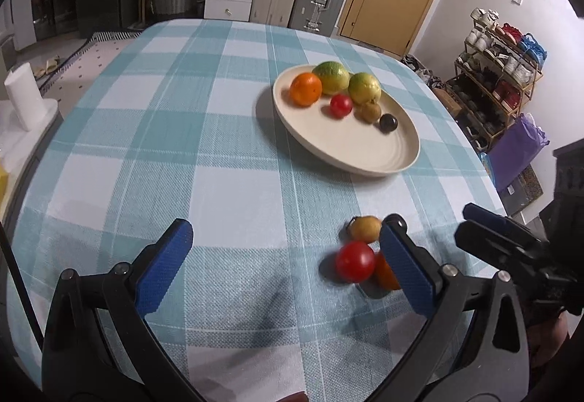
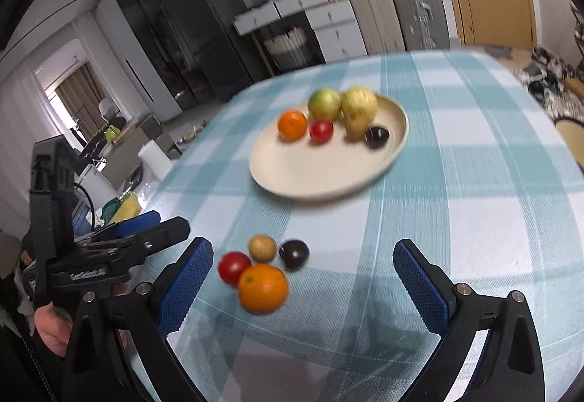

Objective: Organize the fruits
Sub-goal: 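Withdraw both tools from the plate back toward the fruit cluster, then grasp the second dark purple plum with the right tool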

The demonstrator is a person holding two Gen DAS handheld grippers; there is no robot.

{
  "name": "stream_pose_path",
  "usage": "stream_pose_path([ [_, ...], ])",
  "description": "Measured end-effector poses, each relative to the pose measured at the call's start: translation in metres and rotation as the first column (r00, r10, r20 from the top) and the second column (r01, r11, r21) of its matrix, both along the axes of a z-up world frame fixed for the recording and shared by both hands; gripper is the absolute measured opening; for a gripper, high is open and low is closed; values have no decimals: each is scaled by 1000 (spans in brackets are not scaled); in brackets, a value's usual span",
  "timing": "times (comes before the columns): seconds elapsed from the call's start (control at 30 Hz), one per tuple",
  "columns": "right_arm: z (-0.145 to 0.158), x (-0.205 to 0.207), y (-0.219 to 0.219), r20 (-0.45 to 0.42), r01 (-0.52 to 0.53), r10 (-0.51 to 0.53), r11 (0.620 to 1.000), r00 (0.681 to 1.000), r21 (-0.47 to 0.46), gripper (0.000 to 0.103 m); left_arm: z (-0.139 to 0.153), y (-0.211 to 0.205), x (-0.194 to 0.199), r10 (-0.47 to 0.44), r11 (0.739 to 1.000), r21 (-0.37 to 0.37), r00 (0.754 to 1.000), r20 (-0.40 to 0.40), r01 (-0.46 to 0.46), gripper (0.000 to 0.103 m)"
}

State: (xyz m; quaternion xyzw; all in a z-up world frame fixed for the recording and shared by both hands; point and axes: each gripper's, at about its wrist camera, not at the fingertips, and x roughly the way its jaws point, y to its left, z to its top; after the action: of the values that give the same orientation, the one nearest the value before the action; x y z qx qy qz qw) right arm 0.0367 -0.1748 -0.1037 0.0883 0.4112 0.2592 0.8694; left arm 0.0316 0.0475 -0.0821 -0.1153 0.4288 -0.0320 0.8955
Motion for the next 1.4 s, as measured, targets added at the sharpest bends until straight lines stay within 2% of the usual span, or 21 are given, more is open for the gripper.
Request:
stream_pose_path([
  [0.33, -18, 15, 2, -79, 1, 0, 1000, 997, 19, 100, -8, -3, 10, -34, 999, -30, 999, -10, 34, 102],
  [0.4, -20, 17, 4, -93, -1, 2, 1000, 996, 17, 95, -10, -3, 12, -38, 999, -31, 999, -15, 37, 102],
  [0.47, -24, 21, 6, -113, -9, 10, 1000, 994, 13, 86, -12, -3, 14, -41, 998, -37, 999, -18, 41, 102],
  [0.8, -29, 27, 15, -134, -32, 33, 999, 990, 8, 73, -21, 5, 21, -32, 998, -63, 999, -31, 30, 102],
  [0.97, -31, 28, 23, -141, -57, 58, 998, 988, 7, 55, -24, 8, 23, -31, 997, -75, 999, -38, 28, 102],
  [1.3, -37, 33, 29, -172, -75, 77, 997, 982, 17, 32, -25, 10, 25, -30, 996, -84, 999, -43, 26, 102],
  [1.37, -40, 33, 31, -180, -85, 86, 996, 980, 14, 25, -26, 10, 26, -30, 996, -87, 998, -48, 26, 102],
  [1.4, -40, 33, 32, -178, -90, 92, 996, 980, 18, 25, -27, 9, 27, -32, 996, -88, 998, -50, 27, 102],
])
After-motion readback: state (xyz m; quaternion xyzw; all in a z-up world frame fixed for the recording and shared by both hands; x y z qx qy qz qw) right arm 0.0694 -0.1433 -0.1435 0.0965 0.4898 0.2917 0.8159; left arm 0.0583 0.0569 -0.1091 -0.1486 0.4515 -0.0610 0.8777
